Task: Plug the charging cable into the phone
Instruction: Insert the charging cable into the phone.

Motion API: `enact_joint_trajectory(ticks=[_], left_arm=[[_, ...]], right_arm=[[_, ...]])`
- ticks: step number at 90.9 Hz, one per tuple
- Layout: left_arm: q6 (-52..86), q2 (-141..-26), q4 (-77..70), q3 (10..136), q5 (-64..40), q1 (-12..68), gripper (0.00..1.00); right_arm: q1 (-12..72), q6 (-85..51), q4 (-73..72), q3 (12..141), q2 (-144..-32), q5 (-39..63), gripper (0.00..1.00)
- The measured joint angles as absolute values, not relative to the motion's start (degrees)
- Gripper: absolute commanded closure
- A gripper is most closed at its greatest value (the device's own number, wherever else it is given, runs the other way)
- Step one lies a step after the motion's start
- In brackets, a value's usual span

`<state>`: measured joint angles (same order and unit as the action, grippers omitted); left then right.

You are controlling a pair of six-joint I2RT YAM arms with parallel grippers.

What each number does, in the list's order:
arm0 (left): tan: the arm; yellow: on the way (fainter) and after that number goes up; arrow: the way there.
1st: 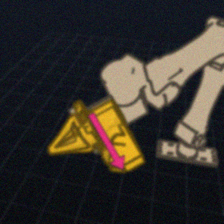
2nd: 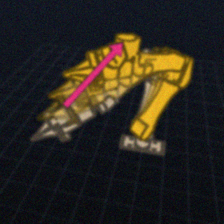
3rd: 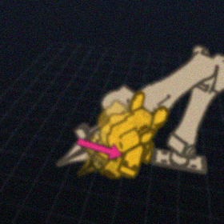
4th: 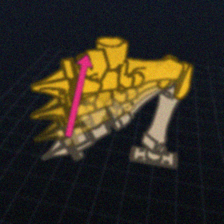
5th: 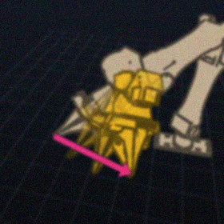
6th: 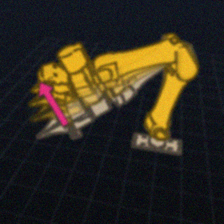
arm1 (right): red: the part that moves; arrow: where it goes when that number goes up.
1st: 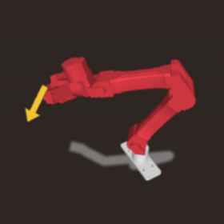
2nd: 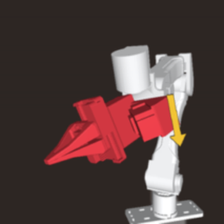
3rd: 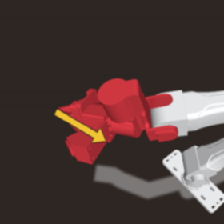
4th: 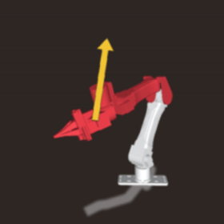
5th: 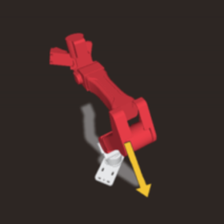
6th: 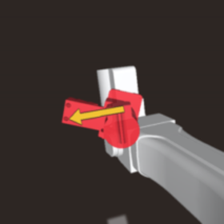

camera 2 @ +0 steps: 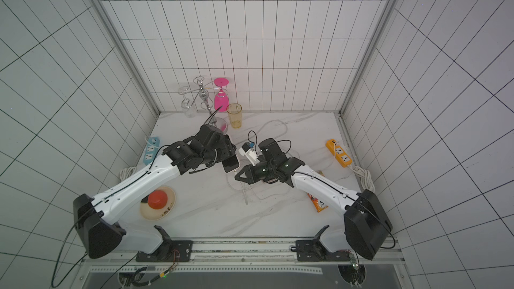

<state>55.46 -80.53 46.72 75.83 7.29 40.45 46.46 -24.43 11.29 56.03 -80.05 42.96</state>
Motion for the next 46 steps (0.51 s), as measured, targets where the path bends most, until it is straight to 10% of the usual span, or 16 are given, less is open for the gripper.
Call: enact_joint_trajectory(ticks=[46], left_arm=[[55.57, -80.44, 45.01, 75.18, 6.98, 40.82, 1.00]], right_arm=[[45.78, -25.82, 9.54, 56.03, -81.23, 44.27, 1.00]])
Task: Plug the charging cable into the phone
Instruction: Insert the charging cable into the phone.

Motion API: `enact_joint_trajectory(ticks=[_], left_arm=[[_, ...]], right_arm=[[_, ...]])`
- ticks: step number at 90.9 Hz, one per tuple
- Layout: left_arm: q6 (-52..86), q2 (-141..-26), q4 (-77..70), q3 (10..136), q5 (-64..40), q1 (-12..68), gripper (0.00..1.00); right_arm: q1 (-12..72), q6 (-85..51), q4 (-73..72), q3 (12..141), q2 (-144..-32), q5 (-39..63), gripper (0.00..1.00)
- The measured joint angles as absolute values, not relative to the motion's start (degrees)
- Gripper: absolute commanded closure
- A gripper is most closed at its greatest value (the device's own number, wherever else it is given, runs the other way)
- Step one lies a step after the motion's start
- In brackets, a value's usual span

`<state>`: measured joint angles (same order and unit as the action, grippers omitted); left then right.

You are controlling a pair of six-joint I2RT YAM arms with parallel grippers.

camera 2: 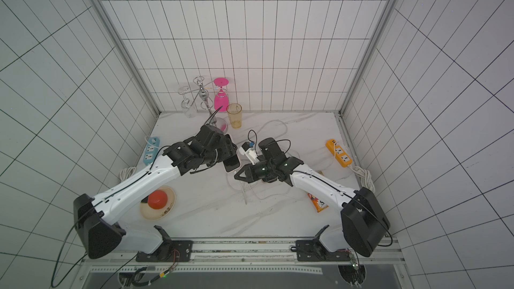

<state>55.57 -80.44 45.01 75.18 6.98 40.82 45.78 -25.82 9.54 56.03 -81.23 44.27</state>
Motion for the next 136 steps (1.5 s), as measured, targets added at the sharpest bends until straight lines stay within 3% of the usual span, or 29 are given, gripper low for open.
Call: enact_joint_trajectory(ticks=[129, 136], left_arm=[[56.93, -79.88, 42.30, 74.02, 4.54, 41.15, 1.00], [56.90, -79.88, 42.59, 74.19, 4.58, 41.10, 1.00]], right_arm=[[41.63, -23.14, 11.07, 56.90, -82.46, 50.15, 1.00], [41.60, -22.94, 11.07, 56.90, -82.46, 50.13, 0.86]])
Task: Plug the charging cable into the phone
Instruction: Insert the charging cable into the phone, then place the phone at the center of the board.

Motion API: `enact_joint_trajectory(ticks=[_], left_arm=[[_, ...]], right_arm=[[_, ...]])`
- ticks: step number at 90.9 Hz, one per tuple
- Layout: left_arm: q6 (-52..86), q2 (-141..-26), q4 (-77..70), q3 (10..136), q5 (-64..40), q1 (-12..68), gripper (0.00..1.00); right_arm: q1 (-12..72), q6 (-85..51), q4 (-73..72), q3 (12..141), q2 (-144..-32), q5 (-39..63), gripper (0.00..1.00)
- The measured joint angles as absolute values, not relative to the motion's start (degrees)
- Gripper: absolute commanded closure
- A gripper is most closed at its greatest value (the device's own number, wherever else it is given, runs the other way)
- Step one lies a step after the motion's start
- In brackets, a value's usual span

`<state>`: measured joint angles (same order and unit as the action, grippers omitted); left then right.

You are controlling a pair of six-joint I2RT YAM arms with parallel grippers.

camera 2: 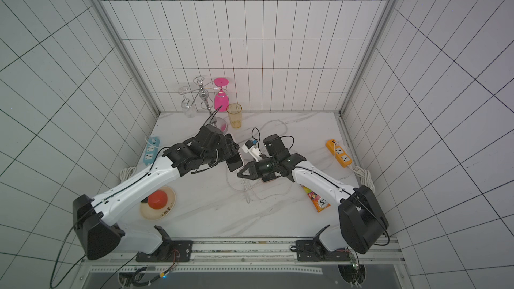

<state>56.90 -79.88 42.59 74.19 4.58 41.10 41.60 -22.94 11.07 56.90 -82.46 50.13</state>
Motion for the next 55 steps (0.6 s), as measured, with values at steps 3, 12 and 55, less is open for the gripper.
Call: enact_joint_trajectory(ticks=[3, 12, 55], left_arm=[[56.93, -79.88, 42.87, 74.39, 4.56, 41.04, 1.00], [57.25, -79.90, 45.23, 74.96, 3.16, 40.47, 1.00], [59.13, -85.73, 52.93, 71.50, 2.13, 30.46, 0.78]], right_arm=[[41.60, -22.79, 11.07, 56.90, -82.46, 50.11, 0.80], [41.30, -22.20, 9.80, 57.10, -82.26, 49.36, 0.61], [38.96, -21.65, 8.51, 49.32, -70.52, 44.86, 0.43]])
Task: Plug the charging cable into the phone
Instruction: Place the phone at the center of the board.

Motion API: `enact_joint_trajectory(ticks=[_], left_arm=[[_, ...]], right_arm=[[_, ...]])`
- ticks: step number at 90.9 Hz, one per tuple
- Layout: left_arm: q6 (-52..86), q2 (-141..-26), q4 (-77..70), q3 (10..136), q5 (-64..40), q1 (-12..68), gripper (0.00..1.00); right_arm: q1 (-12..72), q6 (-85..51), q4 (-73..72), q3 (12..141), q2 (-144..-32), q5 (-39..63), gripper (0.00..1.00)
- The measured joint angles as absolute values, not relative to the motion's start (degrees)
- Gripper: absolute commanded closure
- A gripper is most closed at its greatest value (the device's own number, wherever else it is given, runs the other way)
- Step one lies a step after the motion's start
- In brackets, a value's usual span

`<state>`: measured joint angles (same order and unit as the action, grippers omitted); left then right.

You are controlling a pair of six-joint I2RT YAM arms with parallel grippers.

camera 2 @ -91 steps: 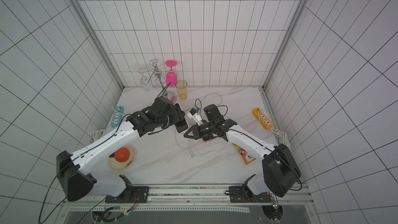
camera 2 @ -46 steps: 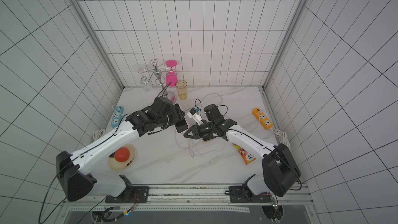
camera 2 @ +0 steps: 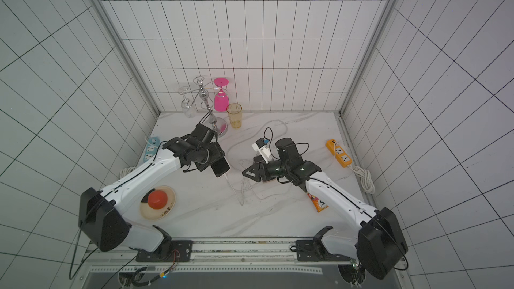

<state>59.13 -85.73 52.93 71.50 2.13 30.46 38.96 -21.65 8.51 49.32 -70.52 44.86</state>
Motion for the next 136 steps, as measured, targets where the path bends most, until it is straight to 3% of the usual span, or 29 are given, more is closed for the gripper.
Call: enact_joint_trajectory(ticks=[8, 31, 38, 70, 75, 77, 80, 112, 136], left_arm=[[59.55, -89.21, 53.30, 69.41, 2.96, 29.93, 0.70], [59.46, -97.30, 52.21, 66.06, 3.55, 26.35, 0.67], [59.13, -98.65, 51.83, 65.12, 3.64, 25.39, 0.50], [57.80, -103.28, 49.74, 64.20, 3.88, 25.10, 0.28], [57.78, -103.31, 49.76, 64.20, 4.10, 25.10, 0.19], [57.78, -103.35, 49.74, 64.20, 4.14, 25.10, 0.07], [57.60, -103.37, 49.76, 64.20, 4.21, 25.10, 0.03], [57.82, -98.19, 52.18, 63.96, 8.19, 25.06, 0.02], [54.83, -80.55, 54.52, 64.36, 10.48, 25.06, 0.02]], right_arm=[[38.59, -21.63, 9.23, 48.71, -70.52, 44.45, 0.43], [38.44, -21.50, 10.63, 48.51, -70.26, 43.46, 0.43], [37.95, -21.37, 11.16, 48.51, -69.95, 42.81, 0.42], [35.33, -21.23, 13.61, 48.49, -69.58, 40.18, 0.38], [35.20, -21.21, 13.72, 48.49, -69.52, 39.94, 0.36], [35.18, -21.23, 13.76, 48.49, -69.45, 39.81, 0.35], [35.11, -21.26, 13.82, 48.49, -69.32, 39.68, 0.32], [33.47, -21.74, 16.03, 48.42, -67.79, 33.43, 0.26], [26.00, -25.41, 24.43, 48.86, -69.06, 18.50, 0.36]])
